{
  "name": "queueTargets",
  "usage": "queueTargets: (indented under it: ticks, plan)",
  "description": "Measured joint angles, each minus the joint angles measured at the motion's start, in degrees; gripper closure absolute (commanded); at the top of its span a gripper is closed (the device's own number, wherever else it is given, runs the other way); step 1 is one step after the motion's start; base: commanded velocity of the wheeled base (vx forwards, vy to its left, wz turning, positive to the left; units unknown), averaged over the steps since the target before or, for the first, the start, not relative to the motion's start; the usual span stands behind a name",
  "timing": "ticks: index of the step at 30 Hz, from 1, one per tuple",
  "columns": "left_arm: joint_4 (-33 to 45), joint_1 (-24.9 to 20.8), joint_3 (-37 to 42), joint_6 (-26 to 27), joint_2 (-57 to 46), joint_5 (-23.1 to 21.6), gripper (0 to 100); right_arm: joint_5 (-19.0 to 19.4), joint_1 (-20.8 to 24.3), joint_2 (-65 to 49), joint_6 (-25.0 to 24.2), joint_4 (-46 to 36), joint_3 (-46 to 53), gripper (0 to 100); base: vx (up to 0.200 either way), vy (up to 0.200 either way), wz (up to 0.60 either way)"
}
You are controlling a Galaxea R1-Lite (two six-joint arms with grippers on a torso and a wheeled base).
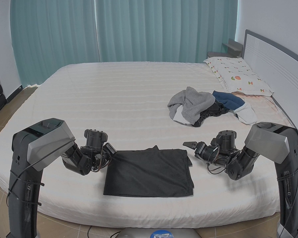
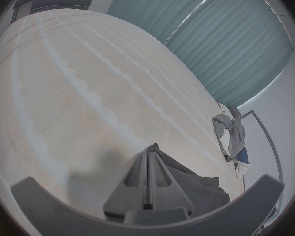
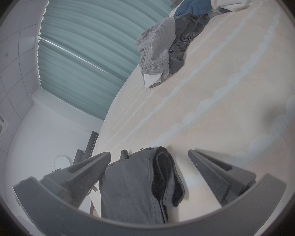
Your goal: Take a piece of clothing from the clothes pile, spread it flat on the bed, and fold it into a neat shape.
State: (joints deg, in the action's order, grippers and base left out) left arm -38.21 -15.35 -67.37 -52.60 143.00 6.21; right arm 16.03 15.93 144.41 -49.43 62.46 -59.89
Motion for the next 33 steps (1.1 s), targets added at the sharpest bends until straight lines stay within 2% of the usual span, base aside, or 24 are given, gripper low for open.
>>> queueTargets:
  ticks: [9,15,19,20,25,33]
  plan:
    - [-0.05,-0.05,0.52,-0.09,-0.16,-0.27,100,0.04,1.32,2.19,0.30,-0.59,-3.06,0,0.000,0.000,0.00]
    - [-0.02,-0.05,0.56,-0.11,-0.18,-0.33,100,-0.18,2.80,3.58,3.60,-0.06,-3.64,0,0.000,0.000,0.00]
    - [-0.02,0.00,0.52,-0.11,-0.20,-0.33,100,-0.33,3.16,4.16,3.80,0.11,-4.00,0,0.000,0.000,0.00]
    - [-0.02,0.00,0.50,-0.11,-0.22,-0.33,100,-0.40,3.17,4.22,3.78,0.11,-4.13,100,0.000,0.000,0.00]
    - [0.00,-0.05,0.50,-0.05,-0.24,-0.29,100,-0.73,3.24,4.55,3.91,0.10,-4.38,100,0.000,0.000,0.00]
    - [0.00,-0.05,0.41,0.18,-0.20,-0.27,100,-3.36,3.28,4.99,3.91,1.39,-4.74,100,0.000,0.000,0.00]
